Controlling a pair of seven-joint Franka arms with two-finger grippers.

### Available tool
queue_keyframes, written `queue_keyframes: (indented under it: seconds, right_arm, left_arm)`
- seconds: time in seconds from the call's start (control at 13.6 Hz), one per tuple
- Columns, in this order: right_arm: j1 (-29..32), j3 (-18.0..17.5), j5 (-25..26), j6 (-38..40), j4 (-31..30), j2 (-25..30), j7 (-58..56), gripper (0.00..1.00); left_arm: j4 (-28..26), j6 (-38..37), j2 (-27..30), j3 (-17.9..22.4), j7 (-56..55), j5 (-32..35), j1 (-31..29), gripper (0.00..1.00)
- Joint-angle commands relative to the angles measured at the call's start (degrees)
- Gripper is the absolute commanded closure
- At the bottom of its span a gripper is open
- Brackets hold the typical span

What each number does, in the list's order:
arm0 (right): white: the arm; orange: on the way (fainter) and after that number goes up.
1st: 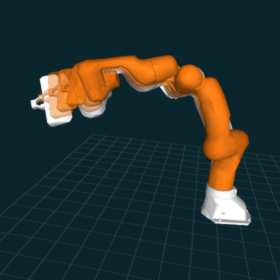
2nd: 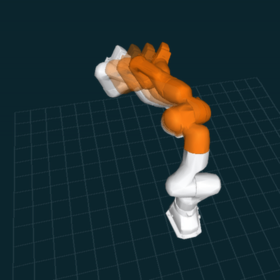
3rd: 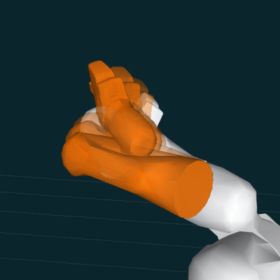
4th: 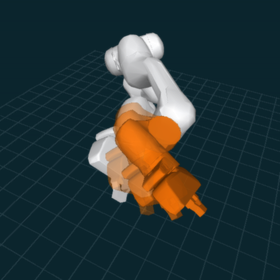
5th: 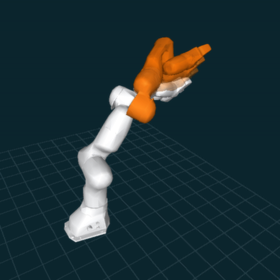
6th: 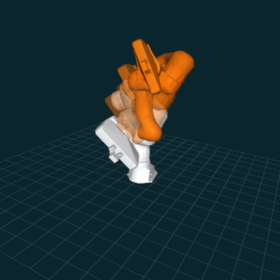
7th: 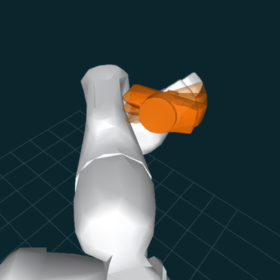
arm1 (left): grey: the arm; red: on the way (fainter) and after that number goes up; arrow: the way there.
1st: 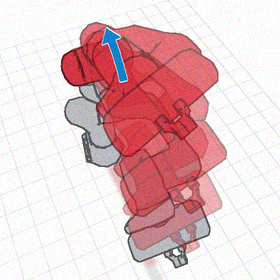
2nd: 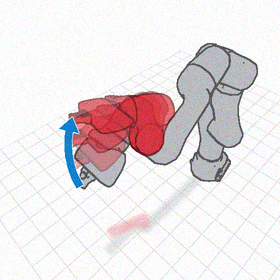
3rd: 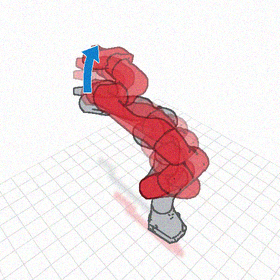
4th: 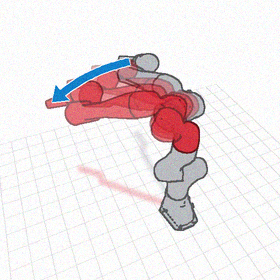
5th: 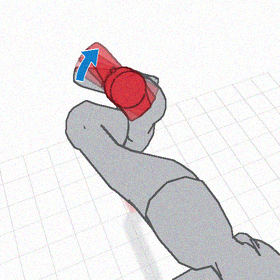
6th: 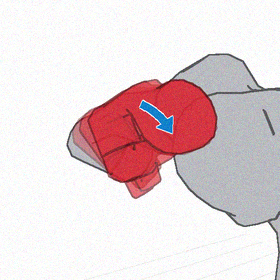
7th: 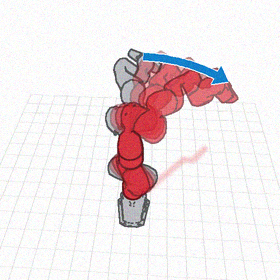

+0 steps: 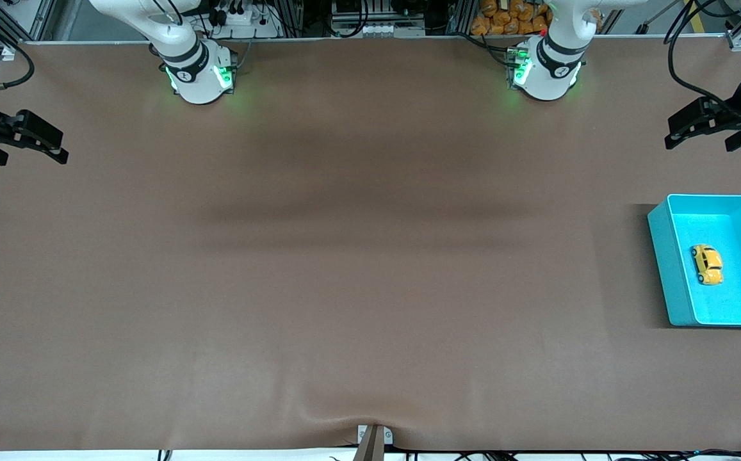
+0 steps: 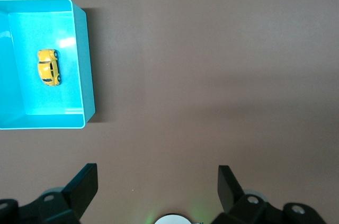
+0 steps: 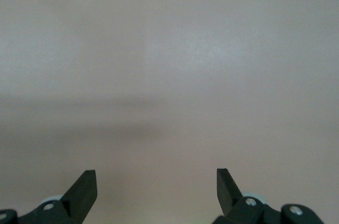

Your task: Wind and store yellow beetle car

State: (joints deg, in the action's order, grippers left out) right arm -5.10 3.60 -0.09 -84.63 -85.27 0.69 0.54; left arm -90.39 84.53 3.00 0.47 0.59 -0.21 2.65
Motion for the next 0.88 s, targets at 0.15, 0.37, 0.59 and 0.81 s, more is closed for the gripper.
queue_keyframes:
  seconds: [0.15, 0.37, 0.59, 0.81]
  right_arm:
    - [2.29, 0.26, -0.88, -0.27, -0.07, -0.51, 0.42, 0.00]
    - [2.38, 0.26, -1.06, -0.27, -0.16, -0.77, 0.42, 0.00]
    - [2.38, 0.26, -1.06, -0.27, -0.16, -0.77, 0.42, 0.00]
    - [2.38, 0.26, -1.15, -0.27, -0.16, -0.77, 0.42, 0.00]
  left_arm:
    - [1.53, -1.30, -2.03, -0.03, -0.07, -1.20, -0.02, 0.00]
    - [1.44, -1.30, -1.95, -0.12, 0.20, -1.11, -0.10, 0.00]
    - [1.44, -1.30, -2.04, -0.73, 0.11, -0.68, -0.11, 0.00]
    - [1.44, -1.30, -1.95, -0.82, 0.11, -0.06, -0.11, 0.00]
